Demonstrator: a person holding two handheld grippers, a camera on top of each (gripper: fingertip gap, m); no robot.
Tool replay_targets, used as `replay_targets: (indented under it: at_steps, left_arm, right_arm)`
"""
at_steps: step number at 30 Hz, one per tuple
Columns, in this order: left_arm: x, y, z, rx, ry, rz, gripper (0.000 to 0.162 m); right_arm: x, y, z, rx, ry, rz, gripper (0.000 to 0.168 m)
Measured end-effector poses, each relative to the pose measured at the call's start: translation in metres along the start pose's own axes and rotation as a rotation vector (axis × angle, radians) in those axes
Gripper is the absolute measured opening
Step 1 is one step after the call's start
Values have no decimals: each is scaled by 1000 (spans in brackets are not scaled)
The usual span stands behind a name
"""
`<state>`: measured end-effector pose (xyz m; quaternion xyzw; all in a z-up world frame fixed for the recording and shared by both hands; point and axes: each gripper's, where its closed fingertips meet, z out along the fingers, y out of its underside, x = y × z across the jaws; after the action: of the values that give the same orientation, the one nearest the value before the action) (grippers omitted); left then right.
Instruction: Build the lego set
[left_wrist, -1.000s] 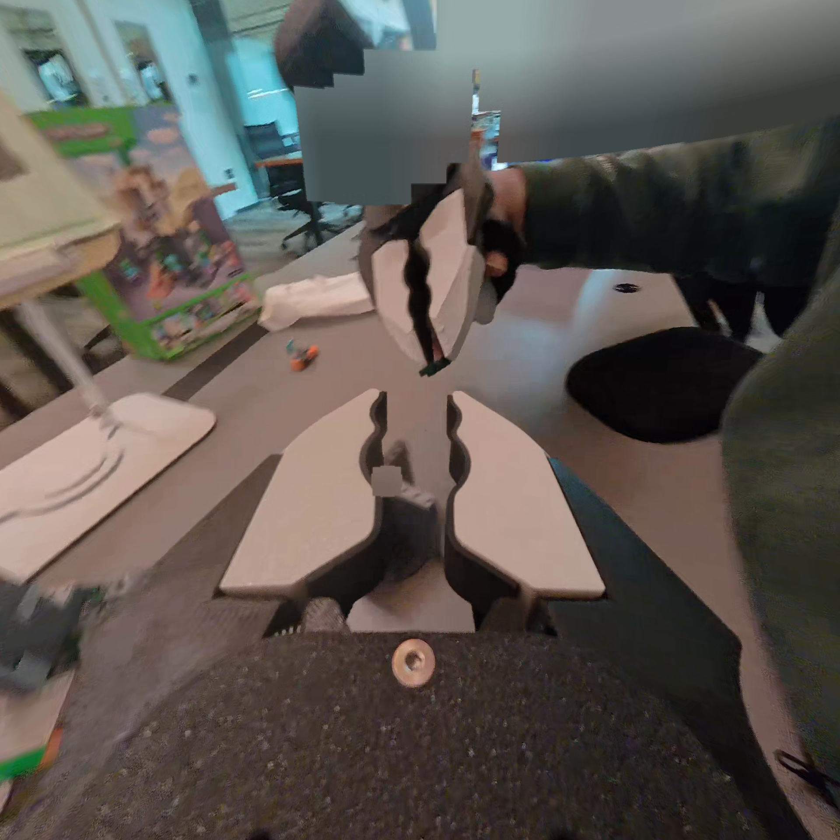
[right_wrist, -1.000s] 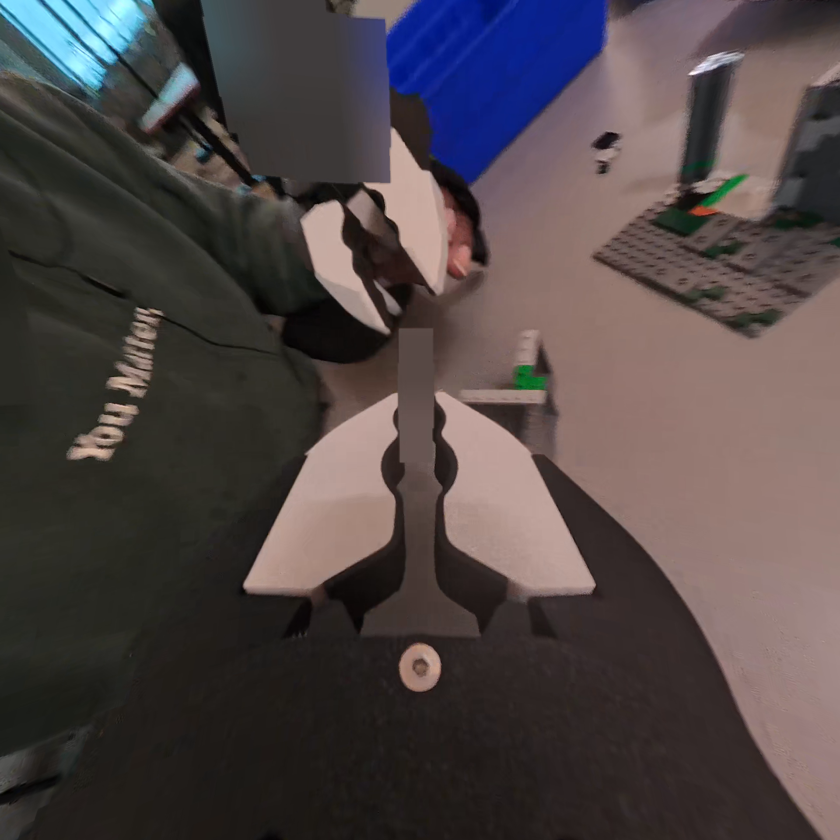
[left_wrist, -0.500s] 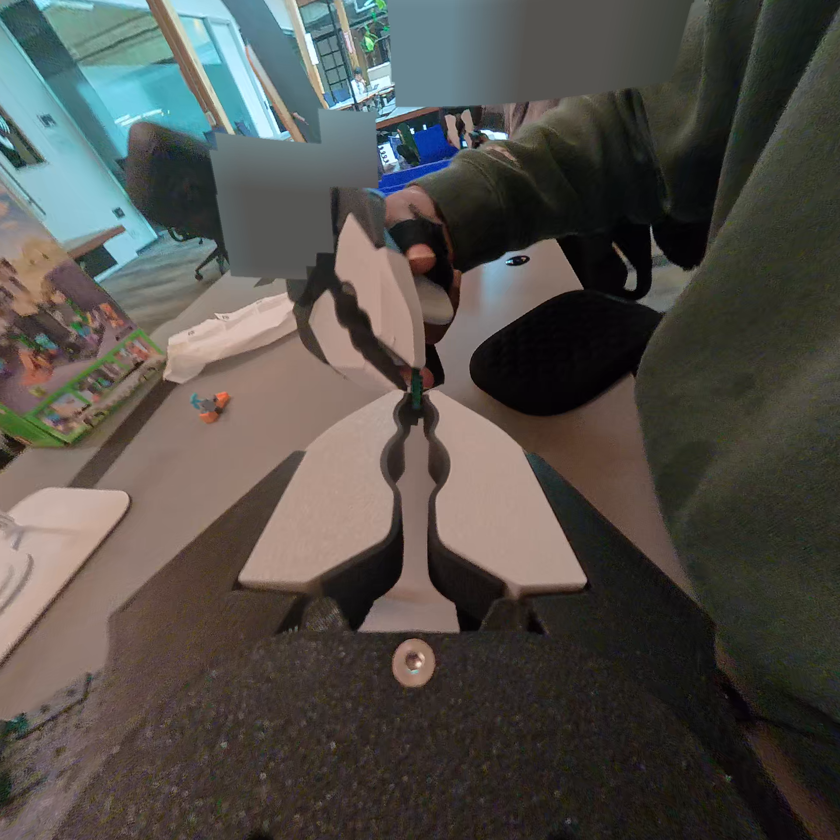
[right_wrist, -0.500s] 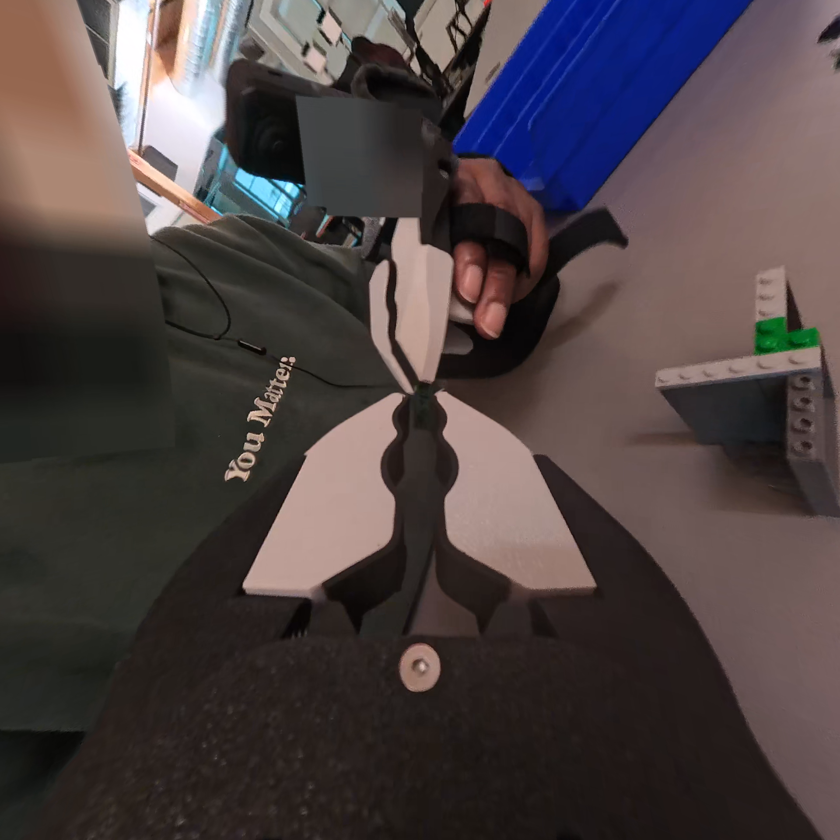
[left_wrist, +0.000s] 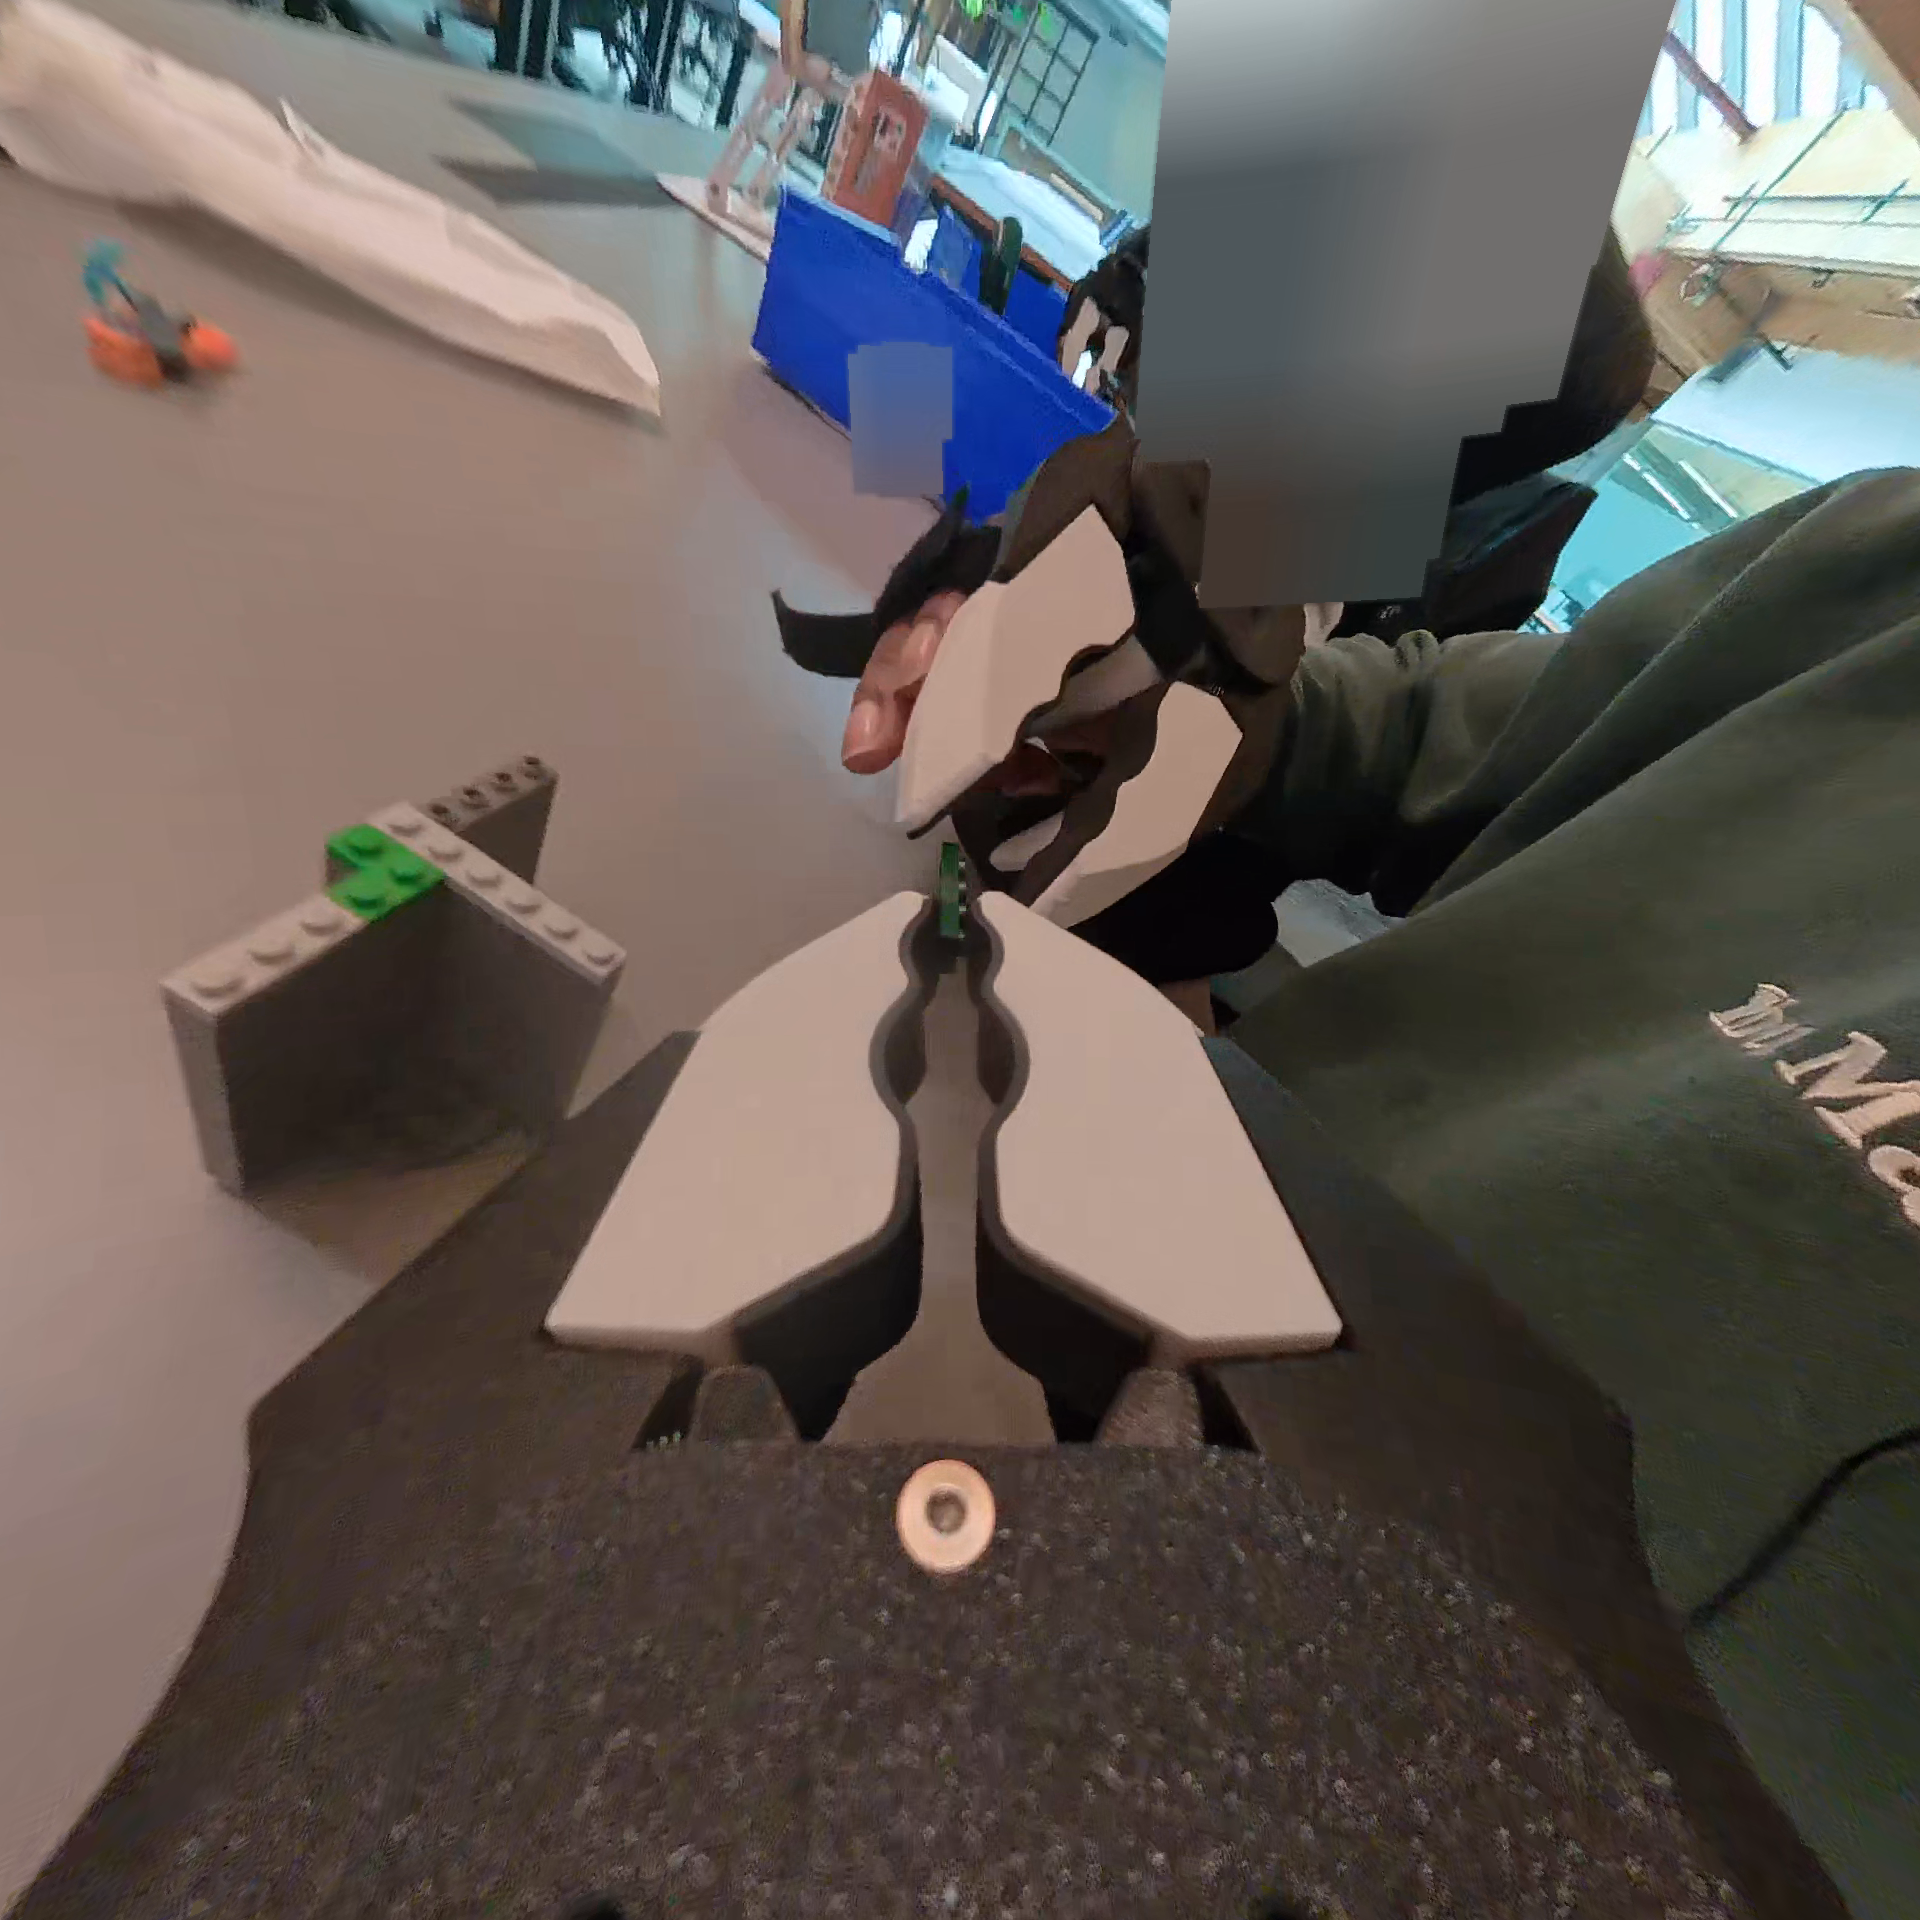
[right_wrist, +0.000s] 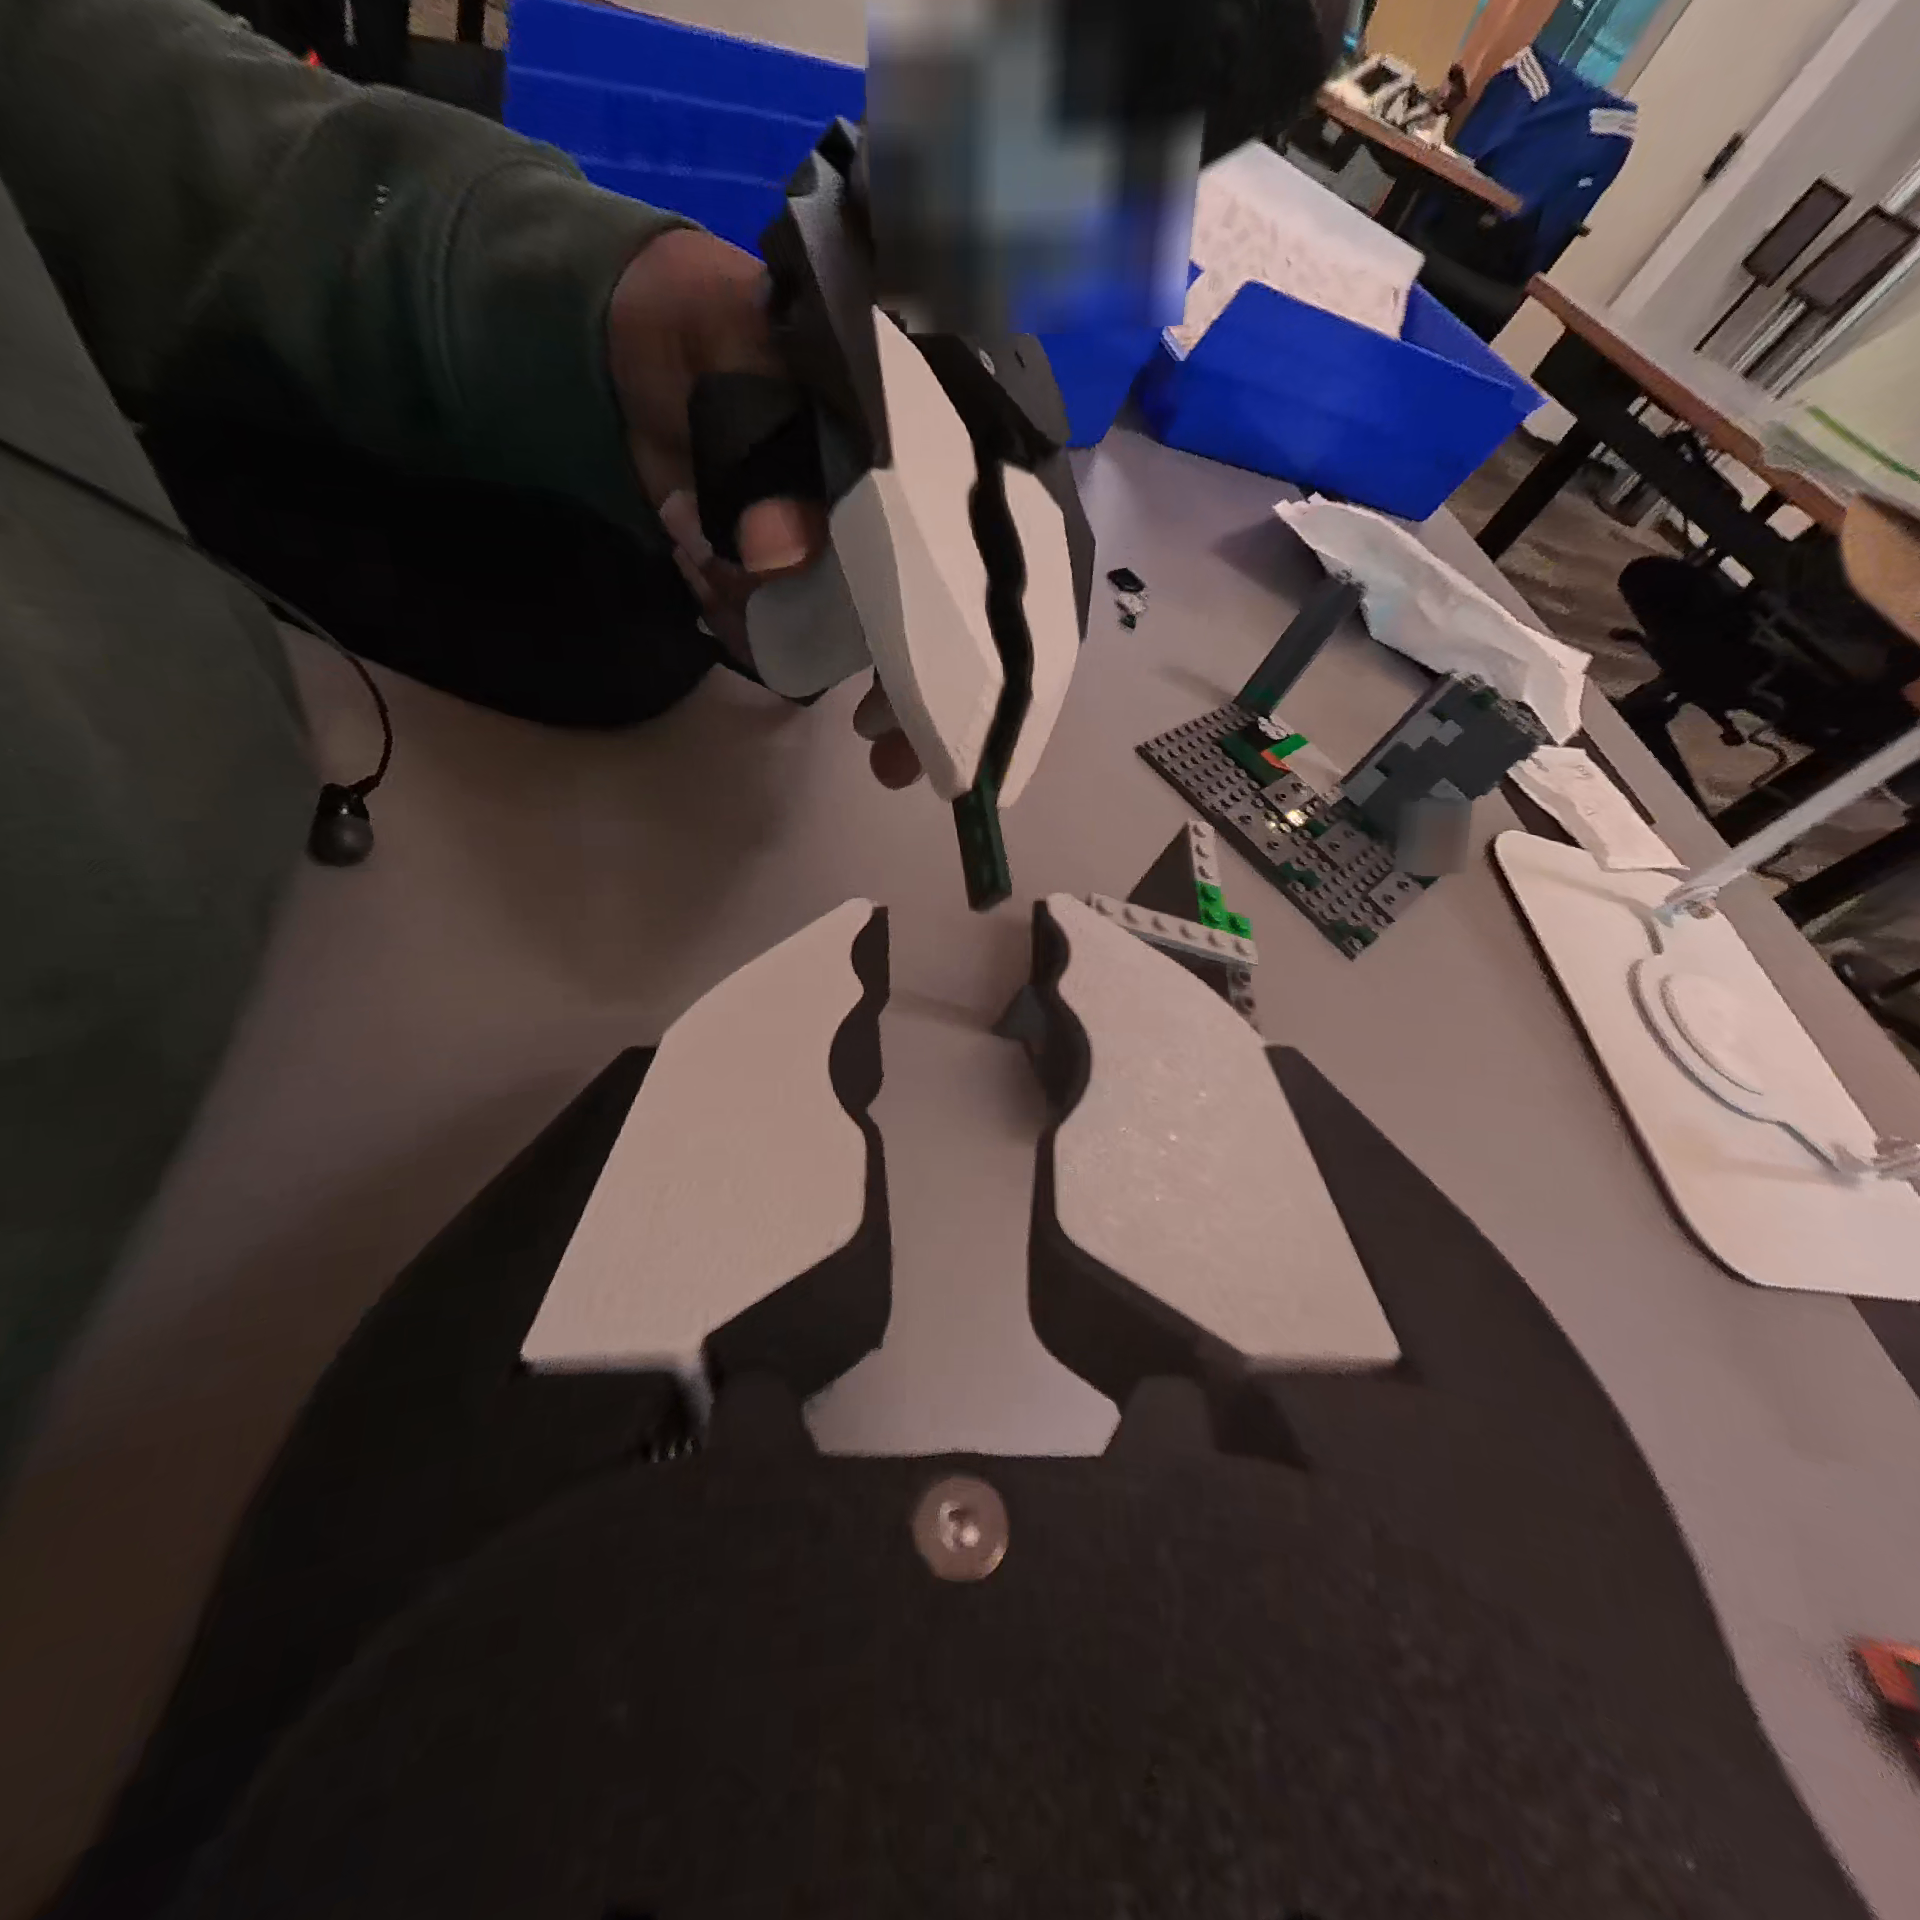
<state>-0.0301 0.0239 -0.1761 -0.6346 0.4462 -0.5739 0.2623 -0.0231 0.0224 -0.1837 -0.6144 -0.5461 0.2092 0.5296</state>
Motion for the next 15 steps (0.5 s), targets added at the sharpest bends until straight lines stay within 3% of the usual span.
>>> replay_targets:
  at_steps: [10, 13, 15]
  left_arm:
    - [-2, 9, 11, -35, 14, -40, 4]
    - [-3, 10, 13, -52, -10, 49, 6]
    - [-2, 8, 12, -54, -33, 155, 18]
  right_arm:
    - [-2, 4, 5, 16, -49, -66, 7]
    - [-2, 7, 4, 21, -72, 4, 7]
    - [-1, 7, 3, 31, -101, 84, 6]
